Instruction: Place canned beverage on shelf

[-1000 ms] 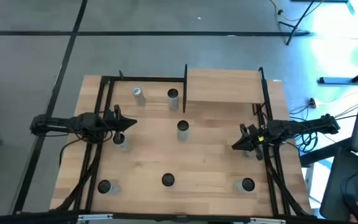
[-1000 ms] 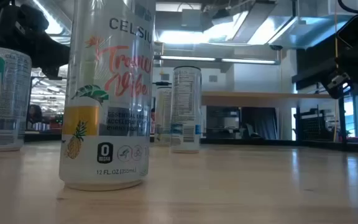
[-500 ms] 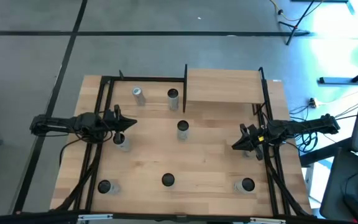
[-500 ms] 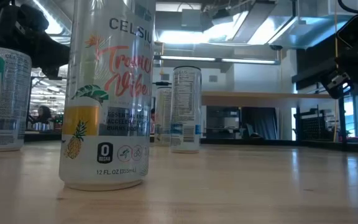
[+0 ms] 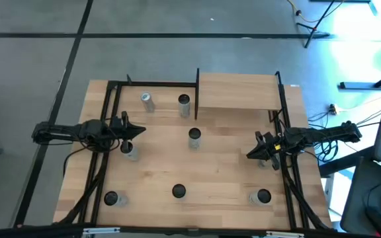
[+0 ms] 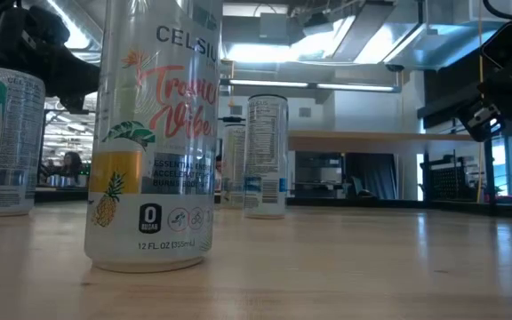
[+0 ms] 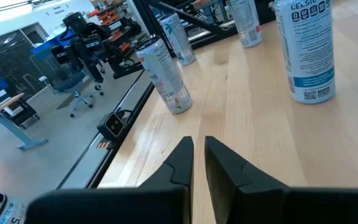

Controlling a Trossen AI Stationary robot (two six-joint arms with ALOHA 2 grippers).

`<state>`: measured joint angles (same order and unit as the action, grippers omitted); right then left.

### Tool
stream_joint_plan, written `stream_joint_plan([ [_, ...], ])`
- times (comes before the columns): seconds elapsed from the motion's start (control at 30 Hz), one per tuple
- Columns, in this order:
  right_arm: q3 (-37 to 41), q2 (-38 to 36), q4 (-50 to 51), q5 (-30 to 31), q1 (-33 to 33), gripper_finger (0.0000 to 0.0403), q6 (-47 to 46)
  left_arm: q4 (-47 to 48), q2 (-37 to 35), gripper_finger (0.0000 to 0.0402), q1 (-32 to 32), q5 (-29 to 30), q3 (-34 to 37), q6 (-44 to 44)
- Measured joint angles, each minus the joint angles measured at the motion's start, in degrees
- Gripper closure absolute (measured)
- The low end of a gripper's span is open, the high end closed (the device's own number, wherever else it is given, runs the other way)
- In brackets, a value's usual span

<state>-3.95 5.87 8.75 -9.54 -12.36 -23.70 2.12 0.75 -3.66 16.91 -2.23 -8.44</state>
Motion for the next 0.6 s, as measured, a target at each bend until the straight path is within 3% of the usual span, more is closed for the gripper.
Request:
stream_joint_plan([
  [0.5,0.10,0.00,-0.77,0.03,0.00,0.0375,0.00,0.01,0.00,0.0399,0.00,-0.01,0.02,0.02],
  [0.6,0.34,0.02,-4.51,4.12,0.00,0.0375,1.07,0.00,0.00,0.0399,0.01,0.00,0.00,0.00],
])
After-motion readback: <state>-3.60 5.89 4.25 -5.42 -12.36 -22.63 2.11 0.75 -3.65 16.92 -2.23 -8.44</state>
